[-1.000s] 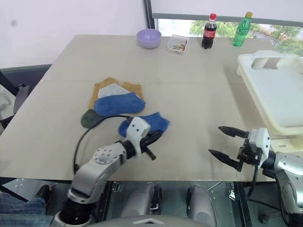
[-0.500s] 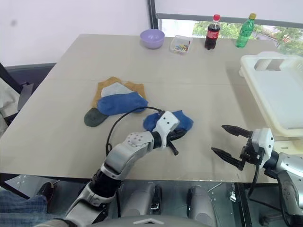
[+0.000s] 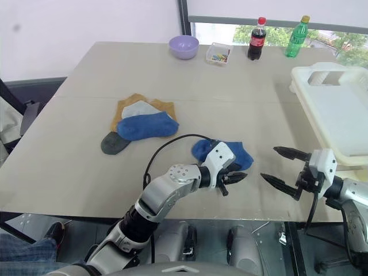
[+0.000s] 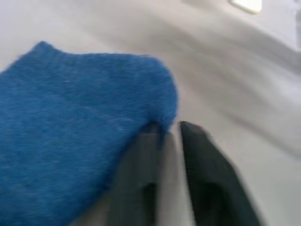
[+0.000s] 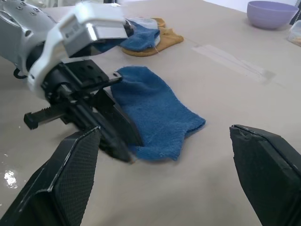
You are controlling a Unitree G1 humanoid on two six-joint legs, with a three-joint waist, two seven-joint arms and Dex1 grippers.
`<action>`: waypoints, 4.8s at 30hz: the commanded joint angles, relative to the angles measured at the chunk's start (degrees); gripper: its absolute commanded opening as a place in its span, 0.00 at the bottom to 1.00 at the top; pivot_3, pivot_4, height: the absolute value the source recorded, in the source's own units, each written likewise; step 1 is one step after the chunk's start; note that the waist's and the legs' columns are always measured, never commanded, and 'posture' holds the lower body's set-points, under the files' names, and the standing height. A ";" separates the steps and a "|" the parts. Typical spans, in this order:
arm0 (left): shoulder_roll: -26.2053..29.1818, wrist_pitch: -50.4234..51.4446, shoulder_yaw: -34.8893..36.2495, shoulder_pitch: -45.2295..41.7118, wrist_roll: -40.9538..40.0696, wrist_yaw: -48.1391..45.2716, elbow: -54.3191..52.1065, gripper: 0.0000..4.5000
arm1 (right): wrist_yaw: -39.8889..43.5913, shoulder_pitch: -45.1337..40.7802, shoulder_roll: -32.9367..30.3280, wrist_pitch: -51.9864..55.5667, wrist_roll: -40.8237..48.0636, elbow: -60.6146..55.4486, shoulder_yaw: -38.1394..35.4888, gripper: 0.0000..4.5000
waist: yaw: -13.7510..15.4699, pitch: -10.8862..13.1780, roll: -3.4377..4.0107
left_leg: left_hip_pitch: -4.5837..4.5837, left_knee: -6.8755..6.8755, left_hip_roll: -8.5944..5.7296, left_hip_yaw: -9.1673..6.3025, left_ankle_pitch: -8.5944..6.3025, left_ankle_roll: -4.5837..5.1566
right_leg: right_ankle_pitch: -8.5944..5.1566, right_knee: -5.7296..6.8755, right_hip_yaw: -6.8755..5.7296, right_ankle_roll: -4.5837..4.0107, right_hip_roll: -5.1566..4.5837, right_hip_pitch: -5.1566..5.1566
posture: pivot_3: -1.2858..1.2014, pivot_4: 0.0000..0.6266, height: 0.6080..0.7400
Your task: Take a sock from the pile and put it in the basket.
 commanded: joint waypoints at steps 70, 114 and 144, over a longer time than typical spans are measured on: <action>18.35 -3.35 28.82 -4.88 -14.72 -10.64 5.21 0.62 | 0.50 -13.83 -2.77 5.40 -10.68 6.10 14.23 1.00 | -1.40 0.08 -0.10 | 0.00 0.08 -0.06 0.04 0.09 -0.15 | 0.01 0.18 0.02 0.02 -0.09 -0.03 | 0.52 0.24 0.95; 16.07 -29.49 24.85 3.05 9.14 5.92 11.34 0.82 | 1.32 -13.97 0.51 12.81 0.76 -4.60 12.09 1.00 | -1.06 0.09 -0.13 | 0.00 0.06 -0.07 0.03 -0.02 0.03 | 0.02 0.19 -0.03 0.01 -0.19 -0.03 | 0.52 0.24 0.95; 14.65 -32.25 28.22 2.74 11.02 11.19 11.39 0.82 | 0.87 -13.47 1.59 11.09 -1.31 -3.16 12.47 1.00 | -1.28 0.10 -0.15 | -0.02 0.05 -0.06 0.03 -0.03 0.03 | 0.02 0.17 -0.05 0.02 -0.18 -0.03 | 0.52 0.24 0.95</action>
